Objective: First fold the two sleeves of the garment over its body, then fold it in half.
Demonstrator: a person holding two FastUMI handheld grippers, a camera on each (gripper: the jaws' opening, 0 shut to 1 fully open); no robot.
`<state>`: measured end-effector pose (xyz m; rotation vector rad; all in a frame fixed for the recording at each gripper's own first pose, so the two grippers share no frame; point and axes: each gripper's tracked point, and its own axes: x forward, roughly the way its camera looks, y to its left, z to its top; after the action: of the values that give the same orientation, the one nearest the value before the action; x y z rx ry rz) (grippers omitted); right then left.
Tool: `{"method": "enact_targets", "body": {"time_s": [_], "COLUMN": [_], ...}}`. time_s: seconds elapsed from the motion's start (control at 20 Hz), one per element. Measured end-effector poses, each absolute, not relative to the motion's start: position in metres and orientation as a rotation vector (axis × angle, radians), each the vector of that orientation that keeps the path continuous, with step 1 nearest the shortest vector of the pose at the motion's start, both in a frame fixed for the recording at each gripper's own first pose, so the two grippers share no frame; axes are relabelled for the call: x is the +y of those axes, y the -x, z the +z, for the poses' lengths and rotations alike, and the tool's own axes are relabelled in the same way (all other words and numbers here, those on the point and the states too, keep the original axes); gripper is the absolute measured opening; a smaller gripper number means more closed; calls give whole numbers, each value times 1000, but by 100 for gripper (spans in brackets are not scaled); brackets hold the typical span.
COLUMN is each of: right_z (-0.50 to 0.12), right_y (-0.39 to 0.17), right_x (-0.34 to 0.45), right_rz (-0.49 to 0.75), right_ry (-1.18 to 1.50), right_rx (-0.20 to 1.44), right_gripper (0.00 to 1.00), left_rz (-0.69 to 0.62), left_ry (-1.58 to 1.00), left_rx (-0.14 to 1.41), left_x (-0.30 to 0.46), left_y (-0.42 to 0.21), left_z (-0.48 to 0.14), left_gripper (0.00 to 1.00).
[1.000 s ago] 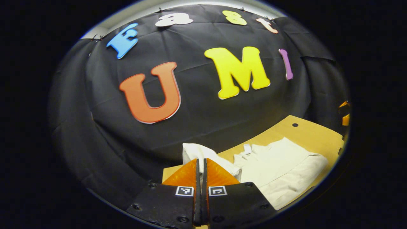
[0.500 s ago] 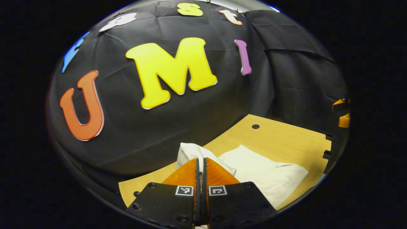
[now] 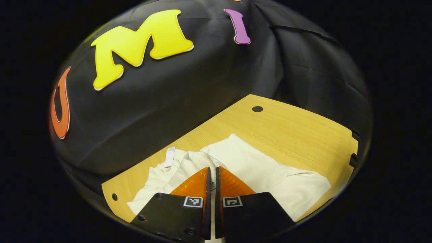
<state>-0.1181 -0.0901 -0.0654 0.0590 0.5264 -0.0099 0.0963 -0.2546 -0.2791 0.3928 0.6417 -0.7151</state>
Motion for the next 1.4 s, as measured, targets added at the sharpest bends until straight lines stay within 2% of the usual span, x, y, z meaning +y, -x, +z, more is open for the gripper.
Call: {"method": "enact_targets", "body": {"time_s": [0.25,0.3,0.35,0.4,0.45,0.5,0.6,0.9,1.4], "right_z": [-63,-63,-63,-61,-58,-58,-60,-75,-118], "right_y": [112,109,106,104,101,97,88,64,49], "right_x": [-92,-91,-89,-88,-86,-84,-76,-38,9], "right_rz": [-22,-21,-19,-16,-12,-9,5,94,184], "right_ry": [-92,-96,-95,-94,-95,-95,-110,-104,-45], "right_rx": [517,516,513,505,497,491,493,554,697], "right_gripper": [96,96,96,96,96,96,96,96,97], "left_rz": [-762,-766,-770,-772,-771,-760,-726,-638,-300], "left_ry": [-292,-284,-271,-245,-216,-197,-162,-109,18], "left_rx": [660,661,654,637,614,599,590,686,774], "left_x": [-289,-294,-295,-299,-299,-295,-280,-202,-48], "left_y": [-78,-75,-71,-70,-67,-65,-59,-12,30], "left_z": [-283,-281,-278,-273,-264,-256,-243,-222,-218], "left_gripper": [13,29,37,61,71,87,100,98,97]}}
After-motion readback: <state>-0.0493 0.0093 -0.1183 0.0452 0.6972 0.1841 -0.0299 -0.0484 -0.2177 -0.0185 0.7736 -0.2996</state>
